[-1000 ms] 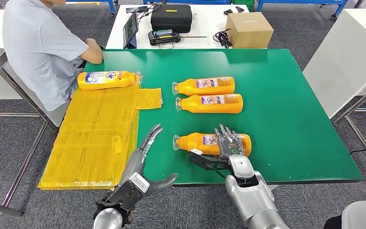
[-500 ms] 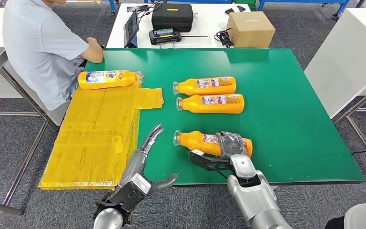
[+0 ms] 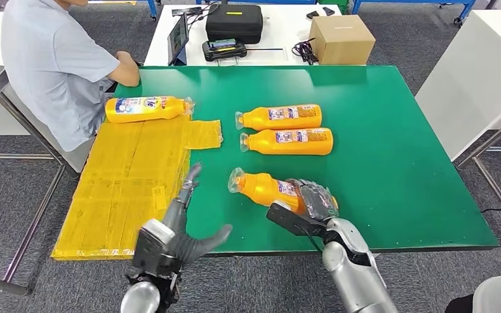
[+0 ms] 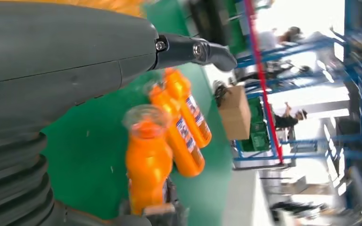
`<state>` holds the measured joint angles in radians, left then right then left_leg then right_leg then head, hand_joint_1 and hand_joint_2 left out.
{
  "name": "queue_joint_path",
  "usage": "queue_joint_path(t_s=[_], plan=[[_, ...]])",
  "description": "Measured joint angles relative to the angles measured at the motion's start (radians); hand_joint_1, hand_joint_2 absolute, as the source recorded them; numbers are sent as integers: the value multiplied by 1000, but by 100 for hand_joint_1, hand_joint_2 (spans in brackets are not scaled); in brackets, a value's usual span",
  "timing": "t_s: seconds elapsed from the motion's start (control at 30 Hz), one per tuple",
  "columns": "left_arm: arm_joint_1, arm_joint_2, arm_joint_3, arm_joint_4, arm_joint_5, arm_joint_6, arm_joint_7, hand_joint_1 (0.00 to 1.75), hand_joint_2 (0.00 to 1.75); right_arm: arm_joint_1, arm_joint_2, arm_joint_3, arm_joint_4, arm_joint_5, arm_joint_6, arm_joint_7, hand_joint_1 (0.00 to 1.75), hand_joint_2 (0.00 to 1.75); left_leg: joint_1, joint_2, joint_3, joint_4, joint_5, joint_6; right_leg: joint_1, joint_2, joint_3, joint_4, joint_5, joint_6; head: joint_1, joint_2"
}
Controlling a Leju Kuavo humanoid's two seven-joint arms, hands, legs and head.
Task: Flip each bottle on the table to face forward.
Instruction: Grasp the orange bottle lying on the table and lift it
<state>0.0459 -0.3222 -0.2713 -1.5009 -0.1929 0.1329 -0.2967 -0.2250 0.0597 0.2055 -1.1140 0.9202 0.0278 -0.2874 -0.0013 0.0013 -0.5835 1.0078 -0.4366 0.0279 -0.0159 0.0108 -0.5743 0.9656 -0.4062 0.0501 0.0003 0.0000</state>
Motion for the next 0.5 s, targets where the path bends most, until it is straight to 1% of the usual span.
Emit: queue_joint_path(t_s=[0.1, 0.17, 0.33, 0.5], plan=[[-2, -4, 23, 33, 214, -25, 18, 0, 175, 42, 32, 19, -86, -61, 1, -18, 175, 175, 1, 0, -4, 0, 1, 0, 1, 0, -4, 1, 0, 0, 0, 0], [-2, -6, 36, 54, 283, -39, 15, 0, 175, 61, 53, 33, -134, -80, -2, -23, 175, 175, 1, -2, -7, 0, 3, 0, 1, -1, -6, 1, 0, 0, 0, 0], [-2, -9, 56, 86, 336, -53, 14, 0, 175, 79, 78, 54, -211, -97, -8, -31, 175, 175, 1, -5, -11, 0, 3, 0, 1, -3, -8, 1, -1, 0, 0, 0], [-4, -11, 68, 106, 395, -75, 17, 0, 175, 94, 100, 63, -245, -121, -22, -65, 175, 175, 0, -5, -15, 0, 3, 1, 0, -3, -12, 1, -1, 1, 0, 0]])
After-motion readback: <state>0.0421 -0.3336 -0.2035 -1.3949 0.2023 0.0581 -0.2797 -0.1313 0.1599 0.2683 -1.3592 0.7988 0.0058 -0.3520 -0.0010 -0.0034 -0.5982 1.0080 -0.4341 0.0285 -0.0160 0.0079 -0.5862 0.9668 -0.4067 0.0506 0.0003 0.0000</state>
